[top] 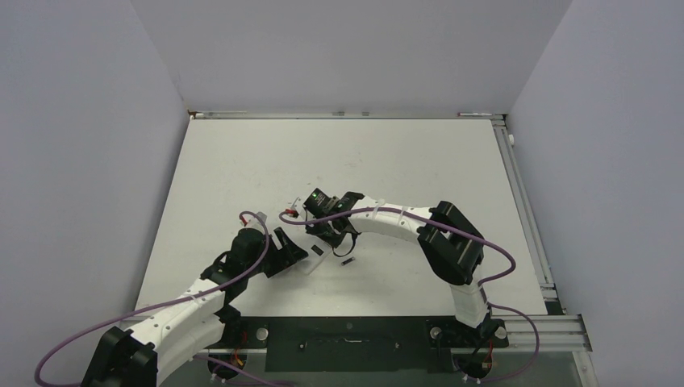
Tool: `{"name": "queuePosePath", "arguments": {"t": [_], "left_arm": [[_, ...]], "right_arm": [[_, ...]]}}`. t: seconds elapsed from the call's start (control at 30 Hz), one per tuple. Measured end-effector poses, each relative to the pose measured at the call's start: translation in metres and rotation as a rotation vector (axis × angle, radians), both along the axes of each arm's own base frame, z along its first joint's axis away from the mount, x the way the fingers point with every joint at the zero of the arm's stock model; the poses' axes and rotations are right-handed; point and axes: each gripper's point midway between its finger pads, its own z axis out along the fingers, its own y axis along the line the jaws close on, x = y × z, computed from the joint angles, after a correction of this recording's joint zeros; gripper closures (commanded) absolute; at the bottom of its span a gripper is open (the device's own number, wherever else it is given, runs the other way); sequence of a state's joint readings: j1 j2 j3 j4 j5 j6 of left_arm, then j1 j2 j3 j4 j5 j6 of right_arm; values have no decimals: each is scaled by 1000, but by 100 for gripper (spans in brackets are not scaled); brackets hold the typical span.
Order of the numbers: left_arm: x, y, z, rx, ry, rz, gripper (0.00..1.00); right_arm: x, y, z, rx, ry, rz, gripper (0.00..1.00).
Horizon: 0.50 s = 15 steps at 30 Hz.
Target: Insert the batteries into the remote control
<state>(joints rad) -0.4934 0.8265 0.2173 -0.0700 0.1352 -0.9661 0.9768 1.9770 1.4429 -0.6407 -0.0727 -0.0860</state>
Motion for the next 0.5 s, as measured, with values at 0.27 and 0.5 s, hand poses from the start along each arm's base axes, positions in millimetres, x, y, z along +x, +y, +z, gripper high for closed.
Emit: {"name": "queuePosePath", "arguments": {"t": [0.27, 0.5], "left_arm": [[-1, 0, -2, 1, 3, 0, 31], [-2, 1, -4, 3, 8, -1, 31]], "right_arm": [[4, -1, 2, -5, -17, -27, 91], [5, -1, -2, -13, -14, -38, 91]]}}
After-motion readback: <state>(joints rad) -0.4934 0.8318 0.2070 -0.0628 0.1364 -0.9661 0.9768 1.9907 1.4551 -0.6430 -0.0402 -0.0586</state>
